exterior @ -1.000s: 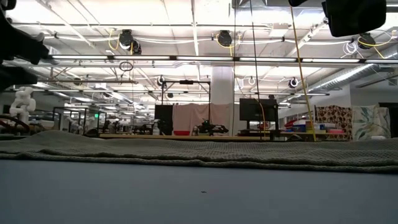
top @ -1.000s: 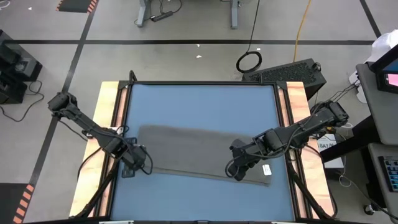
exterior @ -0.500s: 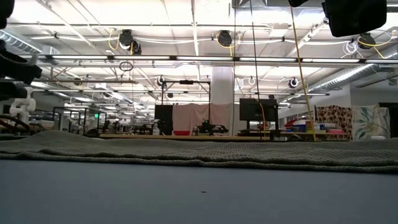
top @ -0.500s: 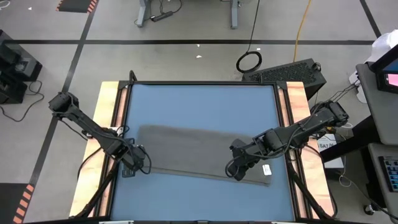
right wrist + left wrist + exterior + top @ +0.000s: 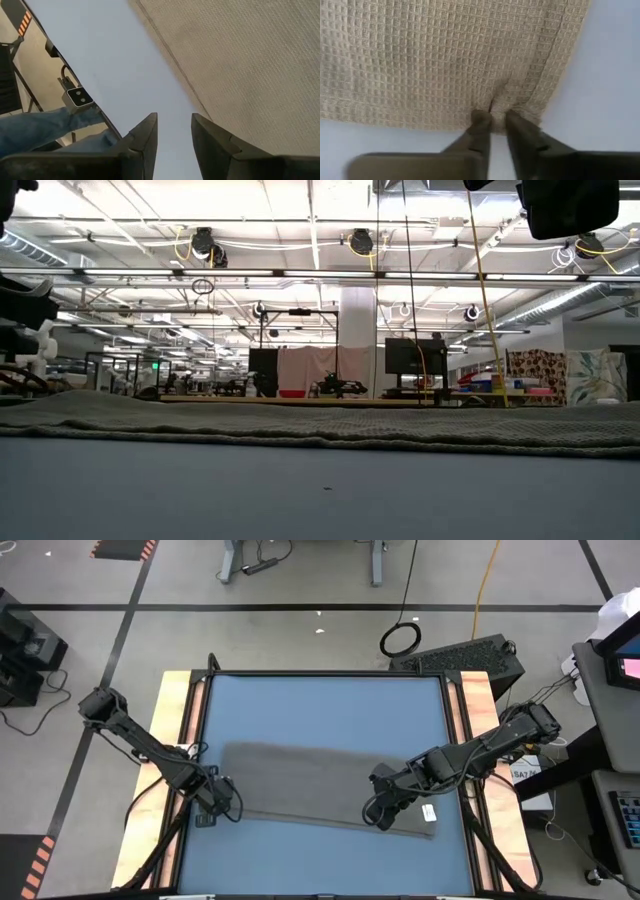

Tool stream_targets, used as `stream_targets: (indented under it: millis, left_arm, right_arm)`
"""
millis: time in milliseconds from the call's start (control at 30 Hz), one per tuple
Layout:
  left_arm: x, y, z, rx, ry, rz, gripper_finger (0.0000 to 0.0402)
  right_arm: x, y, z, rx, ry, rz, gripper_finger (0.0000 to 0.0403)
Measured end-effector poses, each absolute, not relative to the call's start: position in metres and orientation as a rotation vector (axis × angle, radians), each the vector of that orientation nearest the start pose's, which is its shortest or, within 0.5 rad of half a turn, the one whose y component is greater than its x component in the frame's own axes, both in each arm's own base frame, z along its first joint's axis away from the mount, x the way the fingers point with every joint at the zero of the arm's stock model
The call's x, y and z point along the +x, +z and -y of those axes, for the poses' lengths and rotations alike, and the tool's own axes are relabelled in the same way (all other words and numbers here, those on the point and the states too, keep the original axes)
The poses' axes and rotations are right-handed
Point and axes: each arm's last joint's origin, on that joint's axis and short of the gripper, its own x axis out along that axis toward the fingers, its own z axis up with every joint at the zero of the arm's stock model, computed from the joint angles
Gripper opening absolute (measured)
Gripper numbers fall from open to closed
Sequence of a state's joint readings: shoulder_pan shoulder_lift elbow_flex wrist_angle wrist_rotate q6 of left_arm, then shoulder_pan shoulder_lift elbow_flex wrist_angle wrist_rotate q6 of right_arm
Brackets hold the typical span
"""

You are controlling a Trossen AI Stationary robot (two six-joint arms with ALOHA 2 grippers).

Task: Roll towel
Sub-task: Fold the gray towel

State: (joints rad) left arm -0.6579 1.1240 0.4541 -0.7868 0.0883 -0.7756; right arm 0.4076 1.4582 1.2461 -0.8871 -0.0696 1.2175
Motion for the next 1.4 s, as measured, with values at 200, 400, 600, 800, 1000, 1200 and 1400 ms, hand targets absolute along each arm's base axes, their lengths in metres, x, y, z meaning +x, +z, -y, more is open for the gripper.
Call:
stream_targets:
  millis: [200, 400, 600, 800, 1000, 1200, 1400]
  left_arm:
    - [0.115, 0.143, 0.094, -0.267, -0.042, -1.578, 0.0043]
    - [0.115, 0.144, 0.095, -0.292, -0.044, -1.582, 0.0136]
    - [0.115, 0.145, 0.096, -0.293, -0.083, -1.587, 0.0090]
    - [0.114, 0.145, 0.097, -0.317, -0.110, -1.606, 0.0015]
    - [0.121, 0.159, 0.102, -0.331, -0.133, -1.581, 0.0019]
    - [0.133, 0.187, 0.111, -0.364, -0.185, -1.516, 0.0021]
    - [0.138, 0.202, 0.117, -0.411, -0.261, -1.505, 0.0024]
  right_arm:
    - [0.262, 0.287, -0.115, 0.873, -0.276, -1.185, 0.0110]
    - [0.263, 0.287, -0.114, 0.851, -0.286, -1.168, 0.0110]
    - [0.263, 0.287, -0.114, 0.852, -0.285, -1.169, 0.0110]
    - [0.263, 0.287, -0.114, 0.852, -0.284, -1.169, 0.0110]
    - [0.263, 0.287, -0.114, 0.852, -0.283, -1.170, 0.0110]
    - [0.264, 0.288, -0.115, 0.856, -0.266, -1.158, 0.0110]
    - [0.269, 0.291, -0.117, 0.844, -0.196, -1.106, 0.0109]
